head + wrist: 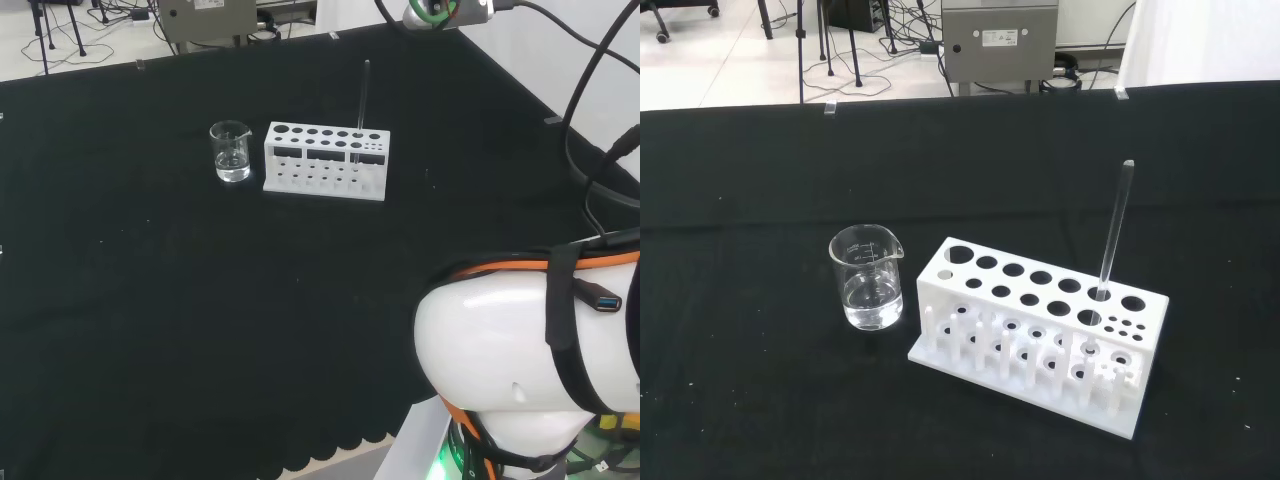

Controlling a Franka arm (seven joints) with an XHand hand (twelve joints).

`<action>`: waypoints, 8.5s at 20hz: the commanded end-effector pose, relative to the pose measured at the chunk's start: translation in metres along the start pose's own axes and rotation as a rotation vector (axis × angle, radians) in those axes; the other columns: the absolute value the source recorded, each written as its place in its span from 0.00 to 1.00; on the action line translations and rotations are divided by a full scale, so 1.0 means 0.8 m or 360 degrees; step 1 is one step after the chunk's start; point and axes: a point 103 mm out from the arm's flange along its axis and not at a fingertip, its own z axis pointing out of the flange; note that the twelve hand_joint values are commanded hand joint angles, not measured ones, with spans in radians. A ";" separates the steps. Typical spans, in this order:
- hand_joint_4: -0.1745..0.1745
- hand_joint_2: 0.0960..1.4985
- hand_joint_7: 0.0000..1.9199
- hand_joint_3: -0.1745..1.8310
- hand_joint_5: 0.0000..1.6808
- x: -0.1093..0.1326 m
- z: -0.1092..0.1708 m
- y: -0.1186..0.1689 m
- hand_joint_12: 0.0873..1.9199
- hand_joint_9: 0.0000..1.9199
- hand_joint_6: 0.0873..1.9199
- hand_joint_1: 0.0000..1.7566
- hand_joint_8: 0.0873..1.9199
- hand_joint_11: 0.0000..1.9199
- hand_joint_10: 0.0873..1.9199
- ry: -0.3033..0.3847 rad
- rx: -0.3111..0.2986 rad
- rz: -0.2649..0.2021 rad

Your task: Take the glass rod from the white test tube rack.

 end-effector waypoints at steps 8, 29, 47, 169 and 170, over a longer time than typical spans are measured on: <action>0.19 0.58 0.00 0.33 0.00 0.006 0.008 0.006 0.52 0.00 0.00 0.33 0.09 0.00 0.24 -0.0019 -0.0009 0.0004; 0.13 0.59 0.01 0.32 0.04 -0.024 0.027 0.118 0.76 0.13 0.00 0.33 0.44 0.05 0.49 -0.0032 -0.0005 0.0026; 0.07 0.59 0.10 0.33 0.09 -0.093 0.057 0.206 0.76 0.24 0.00 0.32 0.50 0.07 0.49 0.0024 0.0003 0.0108; 0.00 0.46 0.61 0.40 0.66 -0.083 0.185 0.287 0.41 0.86 0.31 0.74 0.57 0.63 0.41 -0.0081 -0.0223 -0.0170; 0.00 0.46 0.61 0.40 0.66 -0.080 0.179 0.285 0.41 0.86 0.31 0.74 0.57 0.63 0.41 -0.0081 -0.0224 -0.0169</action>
